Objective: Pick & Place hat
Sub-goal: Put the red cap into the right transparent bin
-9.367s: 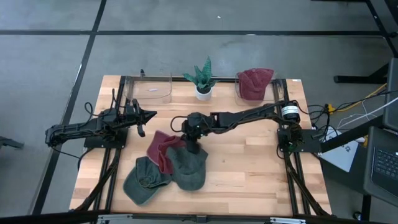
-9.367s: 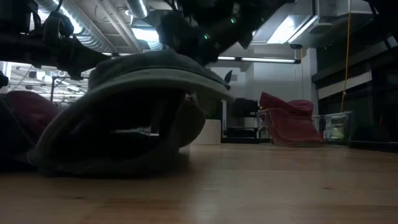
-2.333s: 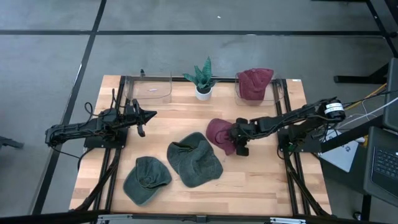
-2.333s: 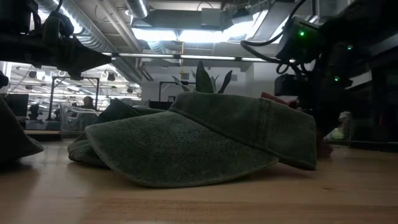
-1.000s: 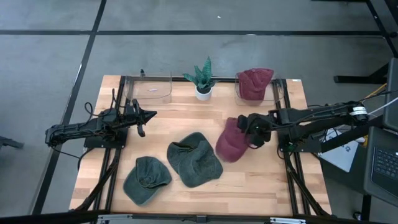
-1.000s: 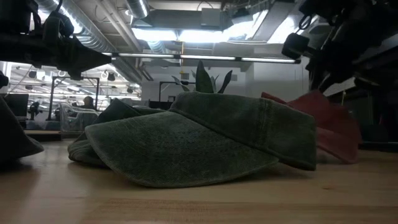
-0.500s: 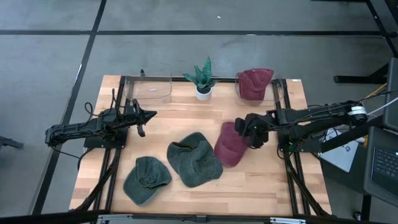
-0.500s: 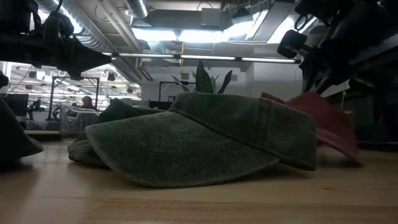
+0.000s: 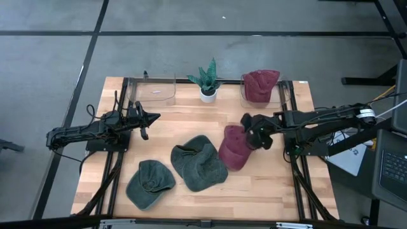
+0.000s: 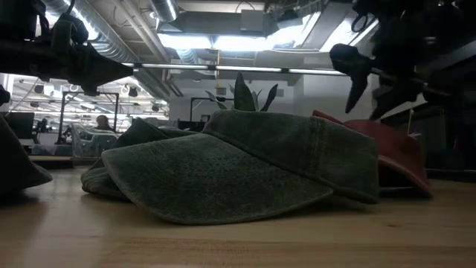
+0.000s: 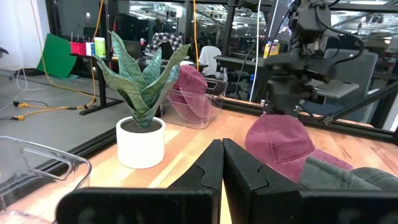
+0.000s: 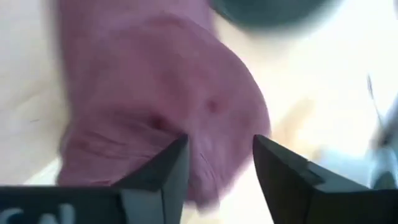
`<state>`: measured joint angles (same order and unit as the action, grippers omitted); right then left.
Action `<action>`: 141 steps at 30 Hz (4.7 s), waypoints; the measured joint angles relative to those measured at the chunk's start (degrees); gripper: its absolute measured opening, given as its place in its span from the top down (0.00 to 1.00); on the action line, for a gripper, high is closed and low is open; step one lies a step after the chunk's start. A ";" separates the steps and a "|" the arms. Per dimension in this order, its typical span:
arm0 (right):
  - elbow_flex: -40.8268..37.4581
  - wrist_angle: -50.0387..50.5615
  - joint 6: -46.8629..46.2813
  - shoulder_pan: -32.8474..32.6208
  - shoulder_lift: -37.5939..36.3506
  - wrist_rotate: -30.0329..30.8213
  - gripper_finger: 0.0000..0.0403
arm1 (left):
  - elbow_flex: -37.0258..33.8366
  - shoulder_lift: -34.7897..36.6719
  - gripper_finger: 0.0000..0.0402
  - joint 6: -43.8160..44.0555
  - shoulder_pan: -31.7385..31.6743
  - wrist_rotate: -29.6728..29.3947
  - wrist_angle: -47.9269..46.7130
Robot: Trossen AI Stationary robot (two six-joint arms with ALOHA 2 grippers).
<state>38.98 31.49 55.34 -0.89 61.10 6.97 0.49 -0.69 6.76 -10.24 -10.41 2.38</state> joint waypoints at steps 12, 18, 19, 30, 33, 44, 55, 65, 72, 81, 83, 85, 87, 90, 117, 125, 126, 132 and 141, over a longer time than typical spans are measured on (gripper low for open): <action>4.97 7.27 -67.40 0.91 -3.19 7.82 0.48 | 0.00 0.00 0.99 0.00 0.00 0.00 0.01; 4.94 7.18 -130.96 2.28 -2.13 7.38 0.50 | 0.00 0.00 0.99 0.00 0.00 0.00 -0.01; 4.92 6.63 -136.78 2.21 -1.51 7.35 0.50 | 0.02 0.00 0.99 0.00 0.02 0.00 0.01; 4.90 -1.62 -160.04 -2.36 6.79 1.09 0.50 | 0.01 0.00 0.99 0.00 0.02 0.00 -0.01; 5.27 -1.27 -163.65 -3.56 8.03 -2.20 0.50 | 0.01 -0.01 0.99 0.00 0.01 0.00 0.01; 14.02 12.62 -169.38 -5.77 16.67 -5.52 0.50 | 0.02 -0.02 0.99 0.00 0.01 0.00 -0.01; 14.51 5.10 -169.19 -5.35 26.21 -4.16 0.50 | 0.01 -0.02 0.99 0.00 0.01 0.00 0.01; 14.53 10.92 -169.16 -5.35 27.84 -2.90 0.50 | 0.00 -0.02 0.99 0.00 0.00 0.00 0.01; 14.53 14.31 -169.13 -5.27 27.12 -1.49 0.50 | 0.02 0.00 0.99 0.00 0.02 0.00 0.01; 14.59 20.61 -168.92 -8.13 26.12 -5.19 0.50 | 0.01 0.00 0.99 0.00 0.01 0.00 0.01; 15.45 21.05 -169.28 -9.07 26.12 -5.26 0.50 | 0.01 0.00 0.99 0.00 0.02 0.00 0.00; 17.21 21.55 -170.03 -9.55 26.12 -3.29 0.50 | 0.00 0.00 0.99 0.00 0.00 0.00 0.01; 19.42 24.70 -170.40 -9.51 26.12 -0.28 0.50 | 0.01 -0.01 0.99 0.00 0.01 0.00 0.00; 23.06 31.20 -170.22 -9.35 26.12 2.77 0.50 | 0.00 0.00 0.99 0.00 0.00 0.00 -0.01; 10.66 20.23 -168.35 -4.82 26.07 -2.16 0.50 | 0.02 0.00 0.99 0.00 0.02 0.00 0.01; 5.55 11.93 -167.20 -3.74 26.07 -3.10 0.52 | 0.01 0.00 0.99 0.00 0.00 0.00 0.00; 5.38 11.88 -167.20 -3.76 26.07 -3.11 0.54 | 0.01 0.00 0.99 0.00 0.02 0.00 -0.01; 5.25 12.01 -165.94 -3.76 26.07 -2.63 0.75 | 0.01 0.00 0.99 0.00 0.02 0.00 -0.01; 5.25 11.99 -165.84 -3.78 26.07 -1.08 0.96 | 0.00 0.00 0.99 0.00 0.02 0.00 0.00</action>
<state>44.23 43.48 -110.50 -4.67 87.18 5.89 0.49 -0.69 6.76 -10.22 -10.41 2.39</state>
